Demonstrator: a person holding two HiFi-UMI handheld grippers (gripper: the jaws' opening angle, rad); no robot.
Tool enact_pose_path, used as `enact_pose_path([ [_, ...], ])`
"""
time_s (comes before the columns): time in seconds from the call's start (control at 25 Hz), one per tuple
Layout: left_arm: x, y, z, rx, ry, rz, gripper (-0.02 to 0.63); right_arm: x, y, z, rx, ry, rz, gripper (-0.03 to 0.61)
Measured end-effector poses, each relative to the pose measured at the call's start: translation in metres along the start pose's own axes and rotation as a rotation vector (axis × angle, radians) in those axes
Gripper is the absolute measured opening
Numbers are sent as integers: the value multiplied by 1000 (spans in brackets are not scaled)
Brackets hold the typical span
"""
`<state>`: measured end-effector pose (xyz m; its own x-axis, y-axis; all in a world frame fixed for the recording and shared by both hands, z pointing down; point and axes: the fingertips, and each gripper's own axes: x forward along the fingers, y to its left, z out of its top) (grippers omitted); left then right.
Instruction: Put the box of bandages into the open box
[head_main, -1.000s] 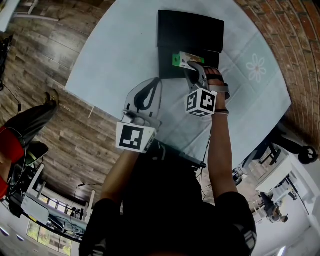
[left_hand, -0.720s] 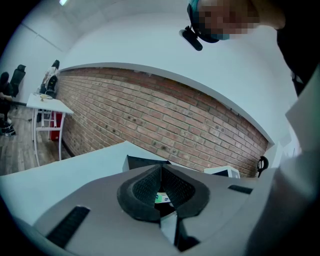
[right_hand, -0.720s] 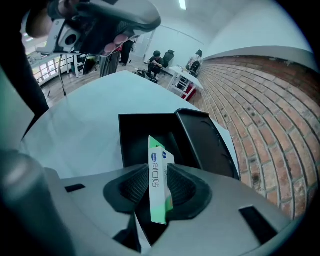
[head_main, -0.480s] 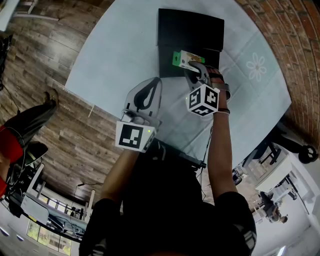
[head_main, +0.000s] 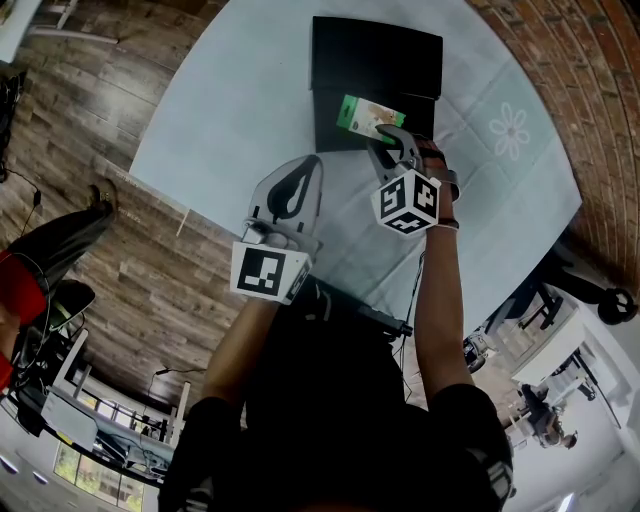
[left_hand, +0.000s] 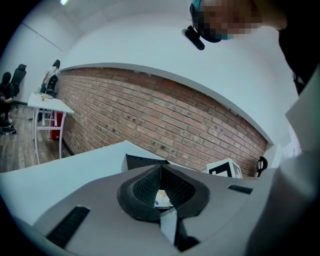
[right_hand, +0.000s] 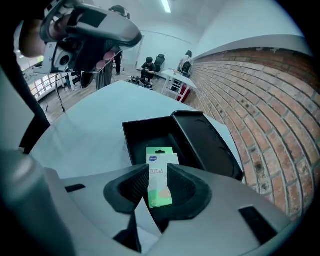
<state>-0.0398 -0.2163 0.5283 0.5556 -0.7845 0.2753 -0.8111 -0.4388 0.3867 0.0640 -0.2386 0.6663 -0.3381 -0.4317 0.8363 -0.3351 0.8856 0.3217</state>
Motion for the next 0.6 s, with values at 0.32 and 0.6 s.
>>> enact_pose_path([
  [0.32,-4,-15,-6,15,-5,-1,37,-21,-12,-1,87,-78,-120,61],
  [0.6,-24,-42,7,50,-28,-18,37,-80,-29,12,295,-216,-287,42],
])
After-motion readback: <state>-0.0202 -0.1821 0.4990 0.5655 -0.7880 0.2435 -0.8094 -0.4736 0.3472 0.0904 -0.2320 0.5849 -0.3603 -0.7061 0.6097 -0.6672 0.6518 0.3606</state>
